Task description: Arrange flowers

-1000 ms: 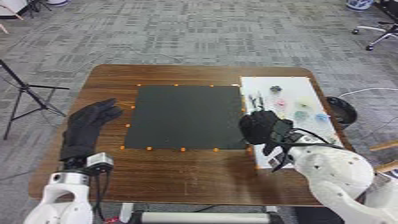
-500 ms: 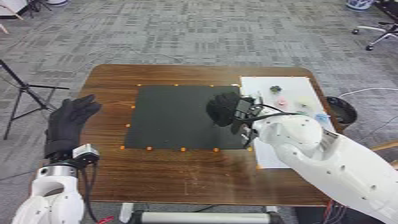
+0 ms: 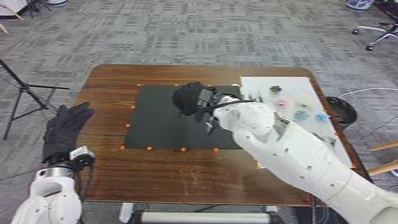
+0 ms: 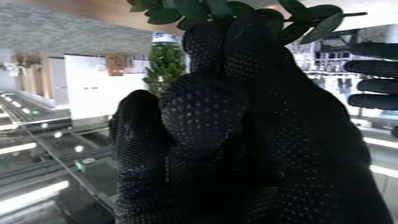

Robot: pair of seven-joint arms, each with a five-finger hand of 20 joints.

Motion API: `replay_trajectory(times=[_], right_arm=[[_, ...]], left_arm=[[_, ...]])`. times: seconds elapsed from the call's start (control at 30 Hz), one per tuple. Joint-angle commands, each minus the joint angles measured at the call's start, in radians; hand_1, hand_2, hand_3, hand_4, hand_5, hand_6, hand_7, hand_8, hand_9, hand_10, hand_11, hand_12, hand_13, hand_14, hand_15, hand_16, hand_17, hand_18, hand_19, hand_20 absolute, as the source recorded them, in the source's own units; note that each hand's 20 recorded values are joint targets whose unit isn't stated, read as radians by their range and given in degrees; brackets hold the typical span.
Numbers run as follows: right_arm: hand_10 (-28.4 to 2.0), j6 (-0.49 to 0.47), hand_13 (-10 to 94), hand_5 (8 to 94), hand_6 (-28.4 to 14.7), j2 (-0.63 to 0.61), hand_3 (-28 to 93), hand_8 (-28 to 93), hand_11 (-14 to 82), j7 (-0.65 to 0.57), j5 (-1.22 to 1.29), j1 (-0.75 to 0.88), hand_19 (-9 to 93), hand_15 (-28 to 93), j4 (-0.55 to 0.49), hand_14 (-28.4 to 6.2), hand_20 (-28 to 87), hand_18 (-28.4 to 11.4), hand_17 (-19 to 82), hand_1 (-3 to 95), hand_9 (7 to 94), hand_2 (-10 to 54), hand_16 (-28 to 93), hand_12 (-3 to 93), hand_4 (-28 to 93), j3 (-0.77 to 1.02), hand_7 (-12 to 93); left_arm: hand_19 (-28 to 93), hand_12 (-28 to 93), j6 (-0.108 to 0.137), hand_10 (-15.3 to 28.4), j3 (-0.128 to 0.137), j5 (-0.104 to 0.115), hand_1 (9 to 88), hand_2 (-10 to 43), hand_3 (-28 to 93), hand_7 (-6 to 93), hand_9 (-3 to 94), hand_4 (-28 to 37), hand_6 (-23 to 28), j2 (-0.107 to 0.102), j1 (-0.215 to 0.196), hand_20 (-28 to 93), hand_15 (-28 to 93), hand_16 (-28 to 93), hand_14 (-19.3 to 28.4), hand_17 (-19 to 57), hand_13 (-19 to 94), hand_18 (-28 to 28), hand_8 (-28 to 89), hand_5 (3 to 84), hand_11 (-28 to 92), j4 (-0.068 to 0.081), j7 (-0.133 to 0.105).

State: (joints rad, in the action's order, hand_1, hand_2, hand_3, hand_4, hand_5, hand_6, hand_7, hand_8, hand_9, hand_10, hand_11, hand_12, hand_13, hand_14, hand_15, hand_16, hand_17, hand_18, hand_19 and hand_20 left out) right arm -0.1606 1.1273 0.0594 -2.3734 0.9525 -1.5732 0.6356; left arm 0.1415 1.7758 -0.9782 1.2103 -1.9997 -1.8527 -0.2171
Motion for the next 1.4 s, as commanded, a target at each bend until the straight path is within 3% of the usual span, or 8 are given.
replay_trajectory(times=[0.03, 0.33, 0.67, 1.2, 1.37, 1.4], right_arm=[[-10.1, -0.007, 87, 66.0, -2.7, 0.169, 57, 16, 15.1, 0.068, -0.105, 0.007, 89, 56, 0.074, -1.6, 56, -12.5, 57, 67.0, 82.2, -9.5, 38, 54.6, -10, 0.008, 47], [-10.0, 0.065, 87, 65.6, -2.6, 0.204, 57, 15, 15.2, 0.194, -0.164, 0.032, 89, 56, 0.112, -1.3, 56, -12.7, 57, 66.9, 82.0, -9.5, 38, 54.7, -10, 0.002, 48], [-9.6, 0.128, 87, 65.4, -2.4, 0.218, 57, 14, 14.9, 0.285, -0.24, 0.067, 89, 57, 0.141, -1.3, 56, -12.6, 57, 66.7, 81.9, -9.5, 38, 54.2, -11, 0.008, 50], [-9.1, 0.189, 87, 65.2, -1.8, 0.234, 57, 13, 14.1, 0.303, -0.332, 0.104, 89, 58, 0.183, -1.3, 56, -12.6, 57, 66.6, 82.2, -9.5, 37, 53.2, -12, 0.026, 51], [-9.1, 0.214, 87, 64.9, -1.7, 0.233, 57, 12, 14.0, 0.284, -0.335, 0.1, 89, 58, 0.19, -1.3, 56, -12.6, 57, 66.4, 82.3, -9.5, 37, 53.0, -13, 0.018, 51], [-9.1, 0.222, 87, 64.9, -1.6, 0.235, 57, 12, 14.0, 0.279, -0.334, 0.101, 89, 58, 0.192, -1.4, 56, -12.7, 57, 66.3, 82.3, -9.5, 37, 52.9, -13, 0.017, 51]], left_arm=[[8, 16, 0.018, 15.8, -0.025, 0.003, 18.1, 22.3, 65, 15.4, 52.4, -28.3, 3.9, -0.02, 0.044, 17, 14, 2, 16.0, 7.3, 37, 10.8, -6, 53.3, 24, 0.018, 0.006], [9, 16, 0.008, 15.7, -0.05, 0.001, 17.7, 20.5, 66, 15.5, 51.7, -28.3, 4.0, -0.031, 0.082, 17, 14, 2, 16.0, 7.2, 36, 10.8, -6, 52.8, 24, 0.029, 0.0], [9, 16, -0.013, 15.2, -0.064, -0.001, 17.6, 19.3, 66, 16.0, 50.1, -28.3, 3.9, -0.027, 0.101, 17, 14, 2, 16.0, 7.1, 36, 10.9, -6, 52.2, 23, 0.038, -0.003], [8, 16, -0.058, 15.1, -0.073, -0.002, 17.5, 17.0, 66, 16.1, 49.8, -28.3, 4.0, -0.009, 0.101, 17, 14, 3, 16.3, 6.9, 36, 11.0, -6, 51.9, 24, 0.023, -0.016], [8, 16, -0.063, 15.2, -0.075, -0.003, 17.5, 14.7, 66, 16.0, 49.7, -28.3, 4.0, -0.01, 0.104, 17, 15, 3, 16.4, 6.8, 36, 11.1, -6, 51.7, 24, 0.019, -0.02], [9, 16, -0.049, 15.3, -0.089, -0.002, 17.6, 14.7, 66, 16.0, 49.7, -28.3, 4.1, -0.014, 0.116, 17, 15, 3, 16.4, 6.8, 36, 11.1, -6, 51.6, 24, 0.019, -0.017]])
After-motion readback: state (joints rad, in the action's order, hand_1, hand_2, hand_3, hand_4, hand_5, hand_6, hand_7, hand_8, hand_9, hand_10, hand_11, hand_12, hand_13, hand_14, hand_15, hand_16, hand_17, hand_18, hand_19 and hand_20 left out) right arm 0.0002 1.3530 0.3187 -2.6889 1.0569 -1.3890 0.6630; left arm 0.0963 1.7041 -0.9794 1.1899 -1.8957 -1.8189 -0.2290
